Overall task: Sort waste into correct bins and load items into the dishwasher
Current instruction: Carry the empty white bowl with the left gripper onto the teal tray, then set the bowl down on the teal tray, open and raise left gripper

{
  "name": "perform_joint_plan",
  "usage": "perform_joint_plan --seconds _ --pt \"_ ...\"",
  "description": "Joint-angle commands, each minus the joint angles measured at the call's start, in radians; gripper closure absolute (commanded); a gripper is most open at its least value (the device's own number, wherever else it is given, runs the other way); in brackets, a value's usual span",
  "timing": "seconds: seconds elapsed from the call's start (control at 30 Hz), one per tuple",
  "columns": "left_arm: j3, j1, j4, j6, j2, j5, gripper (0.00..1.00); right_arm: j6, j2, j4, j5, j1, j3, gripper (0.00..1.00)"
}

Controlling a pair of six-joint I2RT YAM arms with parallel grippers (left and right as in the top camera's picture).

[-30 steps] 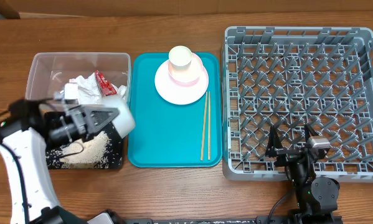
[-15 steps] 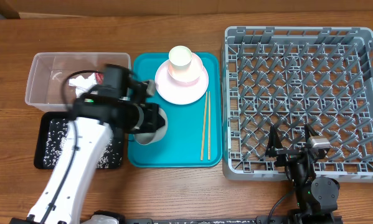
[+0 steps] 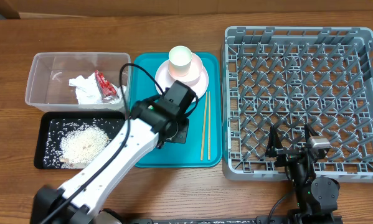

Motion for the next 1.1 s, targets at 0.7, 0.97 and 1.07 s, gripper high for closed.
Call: perform_joint_plan --seconds 0.7,0.97,1.07 --pt "0.016 0.001 0.056 -0.022 0.212 -0.066 0.89 -0.003 -0.01 0.008 -0.003 -0.002 -0.01 0.0" --pt "0.053 0.023 0.005 -0.023 0.206 -0.062 0.4 -0.003 -0.01 0.008 -0.003 -0.001 -0.01 0.0" --pt "0.135 0.056 -0.069 -0.022 0.193 -0.071 0.44 -0.003 -0.01 0.008 -0.003 -0.001 -0.01 0.0"
